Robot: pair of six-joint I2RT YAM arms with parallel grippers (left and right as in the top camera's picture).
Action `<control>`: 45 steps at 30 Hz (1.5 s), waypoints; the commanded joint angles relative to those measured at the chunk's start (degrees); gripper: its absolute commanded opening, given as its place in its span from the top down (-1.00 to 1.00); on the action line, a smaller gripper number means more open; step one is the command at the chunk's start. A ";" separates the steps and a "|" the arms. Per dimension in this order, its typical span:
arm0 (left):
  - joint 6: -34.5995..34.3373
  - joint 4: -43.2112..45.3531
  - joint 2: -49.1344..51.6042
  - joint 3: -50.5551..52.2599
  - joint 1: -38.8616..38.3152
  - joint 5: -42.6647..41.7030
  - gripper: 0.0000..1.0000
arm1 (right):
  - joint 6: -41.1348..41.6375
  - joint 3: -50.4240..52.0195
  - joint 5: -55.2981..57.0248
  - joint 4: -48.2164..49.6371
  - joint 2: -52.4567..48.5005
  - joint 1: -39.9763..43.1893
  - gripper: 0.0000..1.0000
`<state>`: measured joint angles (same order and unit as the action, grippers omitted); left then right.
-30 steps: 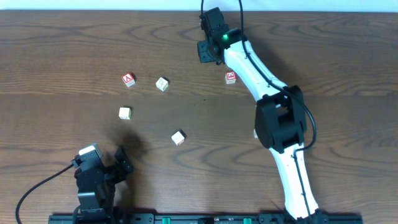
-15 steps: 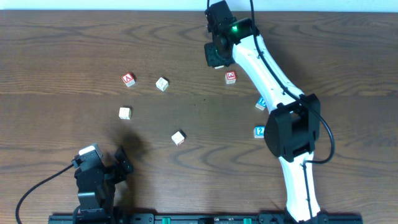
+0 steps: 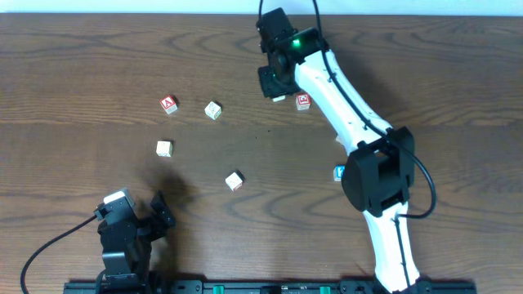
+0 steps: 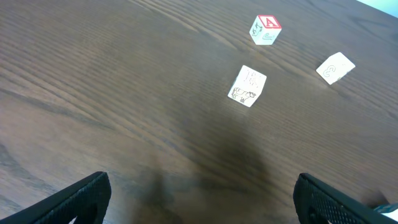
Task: Spell out Ai2
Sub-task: 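Lift red 'I' block and carry it toward table center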
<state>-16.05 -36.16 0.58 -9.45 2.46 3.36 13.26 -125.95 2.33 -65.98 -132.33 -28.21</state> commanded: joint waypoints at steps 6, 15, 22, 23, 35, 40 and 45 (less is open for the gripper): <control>0.44 -0.07 -0.35 0.61 -0.20 -0.04 -0.90 | 0.87 -1.18 0.44 0.09 4.63 -0.37 0.97; 0.44 -0.07 -0.35 0.61 -0.20 -0.04 -0.91 | 1.55 2.51 0.70 1.05 7.43 -0.76 0.97; 0.44 -0.07 -0.35 0.61 -0.20 -0.04 -0.90 | 5.44 21.62 3.98 14.40 17.62 -5.01 0.97; 0.44 -0.07 -0.35 0.61 -0.20 -0.04 -0.91 | 6.10 24.33 4.85 15.67 18.95 -5.66 0.97; 0.44 -0.07 -0.35 0.61 -0.20 -0.04 -0.91 | 19.12 38.86 9.70 21.18 22.56 -9.40 0.97; 0.44 -0.07 -0.35 0.61 -0.20 -0.04 -0.90 | 19.63 42.71 9.70 27.06 22.53 -10.88 0.97; 0.44 -0.07 -0.35 0.61 -0.20 -0.04 -0.91 | 23.17 45.86 9.77 31.54 22.51 -10.80 0.97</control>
<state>-16.05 -36.16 0.58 -9.45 2.46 3.33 33.01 -81.52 10.70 -35.35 -111.09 -38.89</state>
